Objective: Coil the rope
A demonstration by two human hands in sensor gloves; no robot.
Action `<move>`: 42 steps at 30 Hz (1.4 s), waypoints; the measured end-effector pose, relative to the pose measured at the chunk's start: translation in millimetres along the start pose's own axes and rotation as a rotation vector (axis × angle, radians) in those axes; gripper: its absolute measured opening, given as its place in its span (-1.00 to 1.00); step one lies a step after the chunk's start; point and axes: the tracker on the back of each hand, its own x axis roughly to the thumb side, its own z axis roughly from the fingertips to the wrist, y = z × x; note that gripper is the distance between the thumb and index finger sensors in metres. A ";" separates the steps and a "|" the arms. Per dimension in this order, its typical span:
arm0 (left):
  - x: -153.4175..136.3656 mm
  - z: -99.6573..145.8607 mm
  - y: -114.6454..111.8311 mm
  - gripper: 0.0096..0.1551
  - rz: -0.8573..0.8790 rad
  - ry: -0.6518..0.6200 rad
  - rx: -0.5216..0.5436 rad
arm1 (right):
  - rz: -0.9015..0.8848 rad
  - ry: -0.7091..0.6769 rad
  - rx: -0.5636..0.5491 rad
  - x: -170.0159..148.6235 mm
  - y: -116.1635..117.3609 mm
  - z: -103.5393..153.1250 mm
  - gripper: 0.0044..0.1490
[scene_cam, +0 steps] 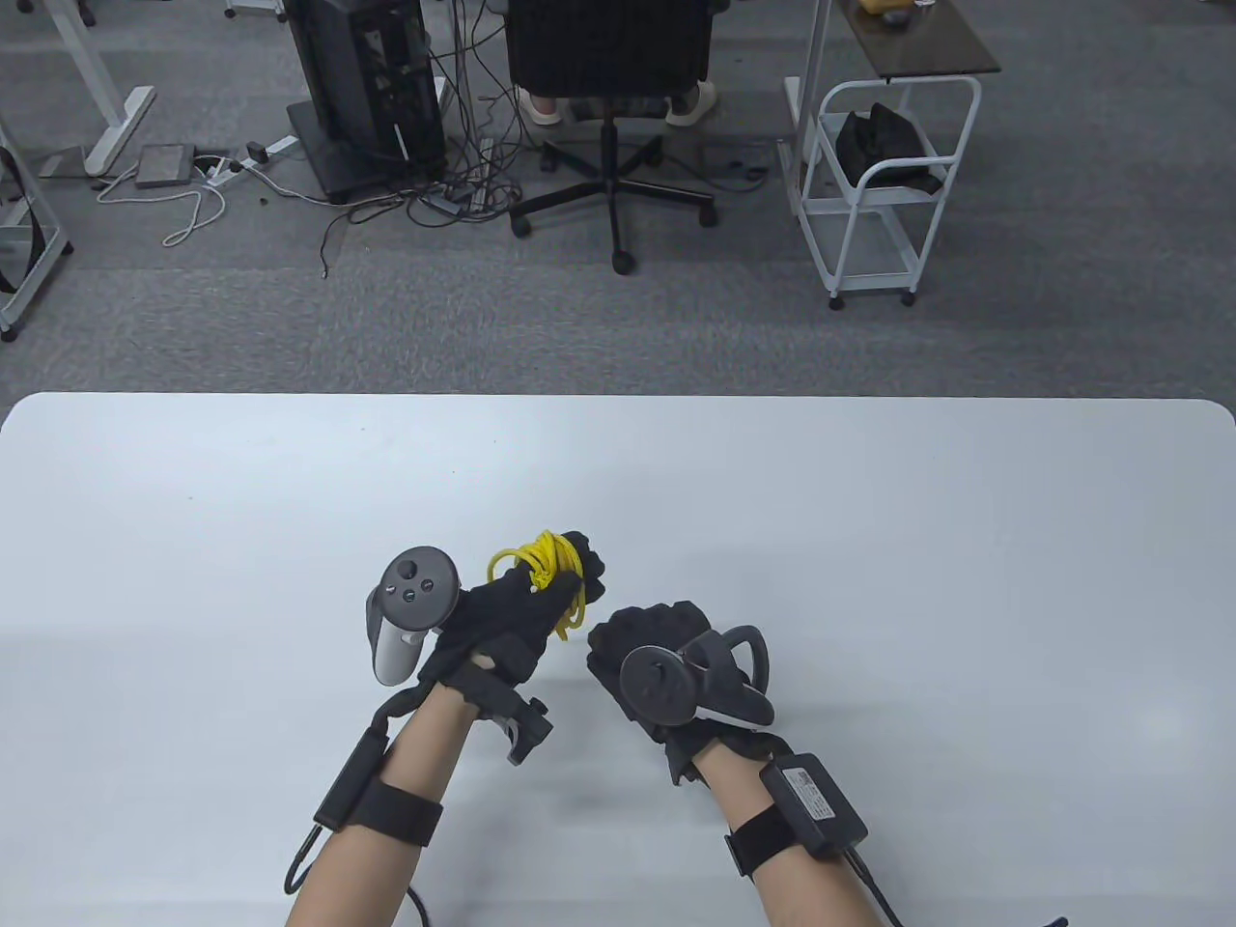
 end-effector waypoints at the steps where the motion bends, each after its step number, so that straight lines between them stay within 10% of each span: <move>1: 1.7 0.1 -0.7 -0.36 -0.037 -0.010 0.002 | 0.015 0.014 0.014 -4.1 -0.1 0.1 -0.49; 10: 25.5 6.5 -24.1 -0.38 -0.830 -0.185 0.051 | -0.058 0.187 -0.061 -45.6 -18.8 10.7 -0.29; 18: 28.0 11.4 -79.0 -0.38 -1.403 -0.371 -0.133 | -0.374 0.157 -0.183 -47.3 -35.2 13.6 0.09; 25: 18.4 15.5 -103.7 -0.37 -1.577 -0.428 -0.262 | -0.460 0.063 0.061 -19.1 -22.5 -0.9 0.18; 42: 17.3 22.9 -131.8 -0.36 -1.672 -0.524 -0.345 | -0.158 0.142 0.000 -13.4 -25.0 -0.9 -0.32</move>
